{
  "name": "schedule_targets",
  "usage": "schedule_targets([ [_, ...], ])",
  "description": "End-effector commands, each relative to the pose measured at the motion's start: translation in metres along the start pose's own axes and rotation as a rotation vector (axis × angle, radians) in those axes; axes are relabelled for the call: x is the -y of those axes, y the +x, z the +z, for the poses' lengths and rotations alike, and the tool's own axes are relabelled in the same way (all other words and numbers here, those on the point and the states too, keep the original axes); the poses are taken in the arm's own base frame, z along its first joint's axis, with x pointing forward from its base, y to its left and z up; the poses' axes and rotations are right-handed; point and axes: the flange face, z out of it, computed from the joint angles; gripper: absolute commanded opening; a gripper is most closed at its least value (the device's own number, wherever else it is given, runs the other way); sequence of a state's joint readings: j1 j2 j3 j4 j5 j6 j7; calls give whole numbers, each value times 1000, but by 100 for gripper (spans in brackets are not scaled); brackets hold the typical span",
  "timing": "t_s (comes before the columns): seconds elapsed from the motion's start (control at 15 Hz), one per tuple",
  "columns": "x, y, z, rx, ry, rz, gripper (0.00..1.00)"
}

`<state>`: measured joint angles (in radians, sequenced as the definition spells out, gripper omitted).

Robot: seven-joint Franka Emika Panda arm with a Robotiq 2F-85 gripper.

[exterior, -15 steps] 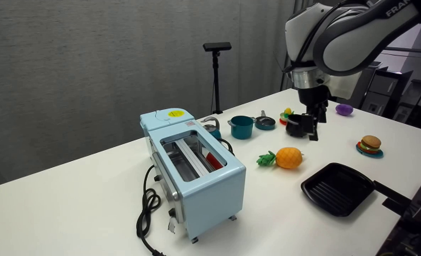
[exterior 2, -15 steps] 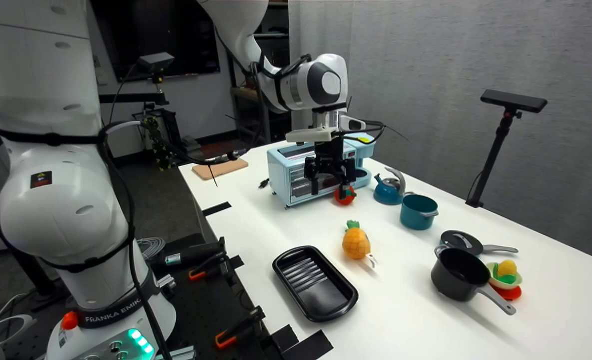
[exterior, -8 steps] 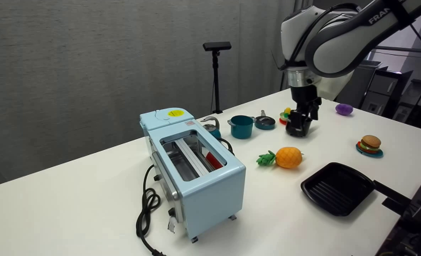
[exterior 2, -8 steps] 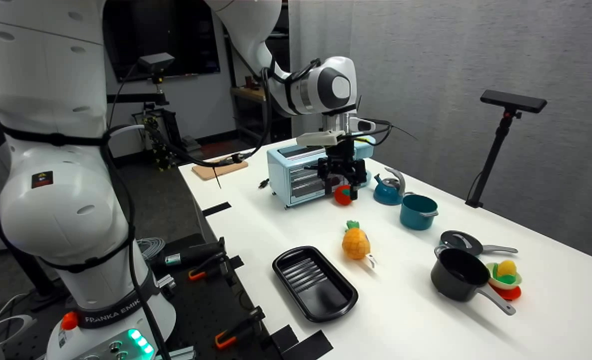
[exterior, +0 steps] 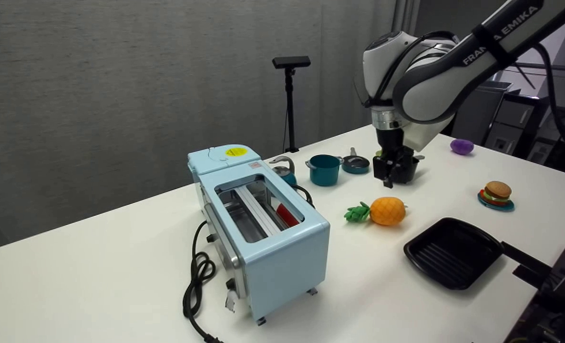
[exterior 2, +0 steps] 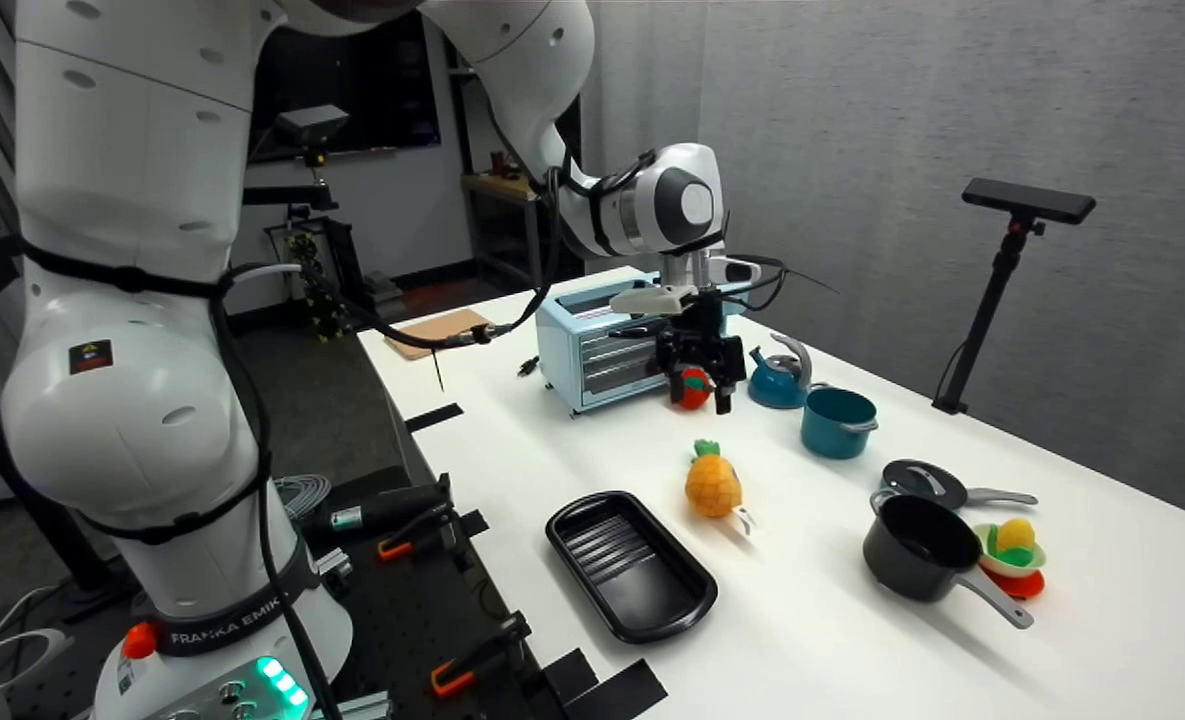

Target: Move the pineapple plushy backwards

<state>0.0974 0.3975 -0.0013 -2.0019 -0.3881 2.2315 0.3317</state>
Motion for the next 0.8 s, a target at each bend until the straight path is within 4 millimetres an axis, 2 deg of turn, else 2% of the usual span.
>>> schedule_targets([
  [0.0,16,18,22,11,-21,-4,100],
  [0.33,34,28,56,49,-51,-56,100],
  [0.73,41,42,94,73,-75,-83,100],
])
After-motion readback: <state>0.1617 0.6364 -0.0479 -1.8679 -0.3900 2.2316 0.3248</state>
